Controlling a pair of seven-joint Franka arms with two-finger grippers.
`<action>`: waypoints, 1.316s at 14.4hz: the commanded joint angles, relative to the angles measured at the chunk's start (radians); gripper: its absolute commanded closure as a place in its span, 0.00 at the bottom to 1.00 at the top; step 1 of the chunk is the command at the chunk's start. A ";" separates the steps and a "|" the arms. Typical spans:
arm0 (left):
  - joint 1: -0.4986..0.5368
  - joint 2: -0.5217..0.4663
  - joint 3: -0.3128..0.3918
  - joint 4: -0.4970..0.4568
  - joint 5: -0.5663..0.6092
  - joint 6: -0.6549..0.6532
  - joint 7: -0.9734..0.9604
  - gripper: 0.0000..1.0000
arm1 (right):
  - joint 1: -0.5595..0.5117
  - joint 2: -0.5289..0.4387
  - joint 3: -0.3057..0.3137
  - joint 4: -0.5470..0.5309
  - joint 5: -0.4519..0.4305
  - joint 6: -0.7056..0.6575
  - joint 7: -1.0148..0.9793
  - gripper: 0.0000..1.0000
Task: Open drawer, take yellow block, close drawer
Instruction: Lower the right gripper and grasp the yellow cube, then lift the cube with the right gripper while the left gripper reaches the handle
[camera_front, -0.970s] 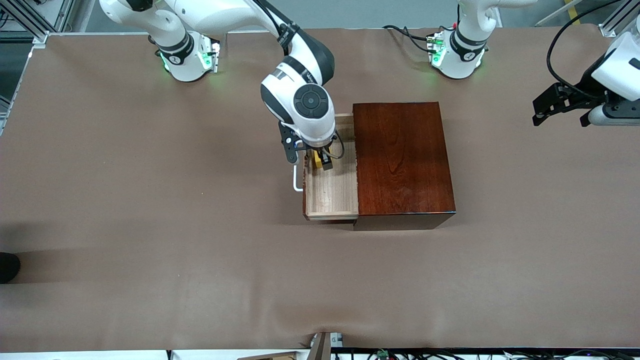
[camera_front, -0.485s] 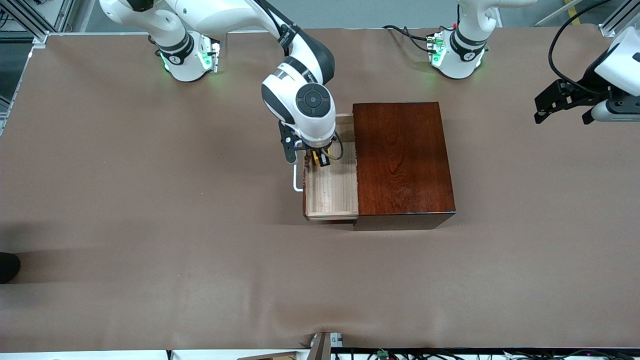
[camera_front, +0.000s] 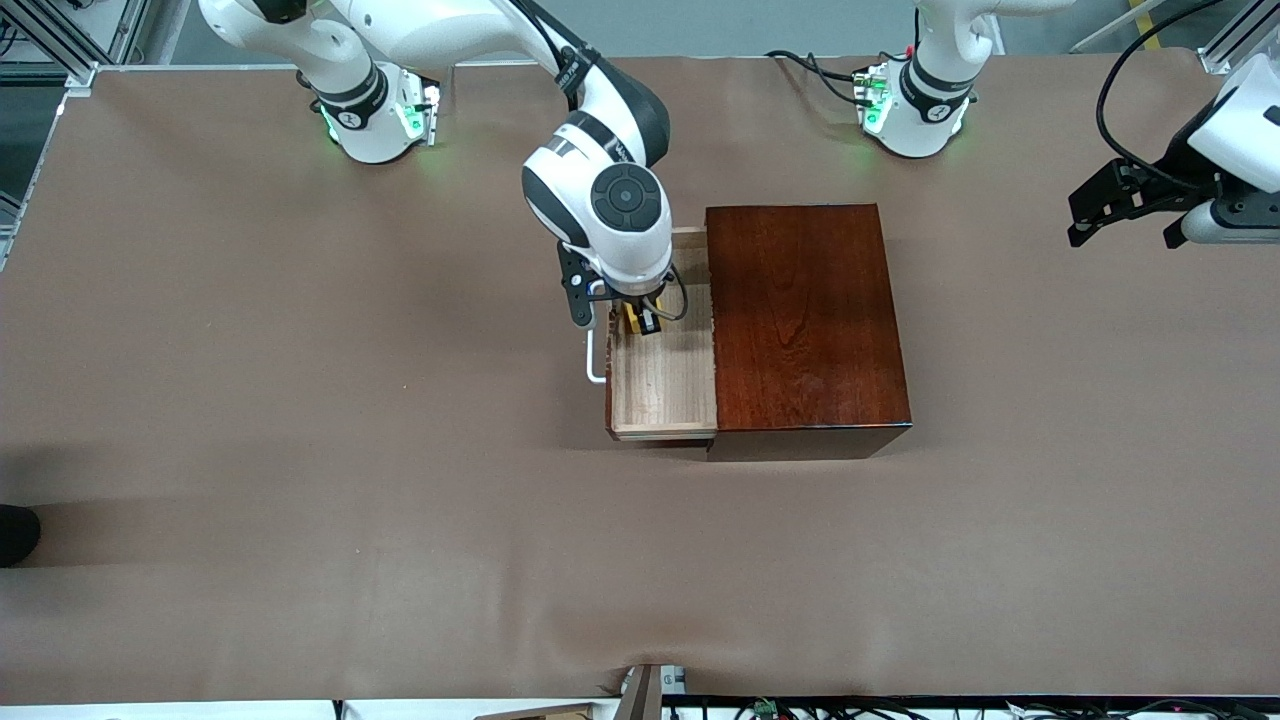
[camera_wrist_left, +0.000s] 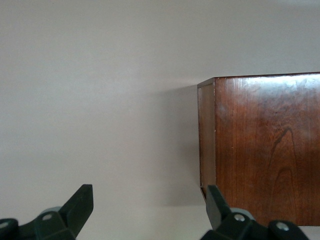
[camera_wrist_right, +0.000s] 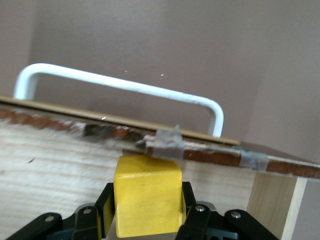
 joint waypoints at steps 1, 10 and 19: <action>0.004 -0.023 -0.004 -0.023 -0.020 -0.003 0.025 0.00 | 0.008 0.001 -0.005 0.054 -0.005 -0.009 0.027 1.00; -0.003 0.081 -0.162 0.026 -0.012 0.032 -0.053 0.00 | -0.072 -0.022 0.004 0.161 0.002 -0.109 -0.096 1.00; -0.054 0.265 -0.385 0.103 -0.008 0.049 -0.419 0.00 | -0.211 -0.106 -0.004 0.158 0.002 -0.322 -0.611 1.00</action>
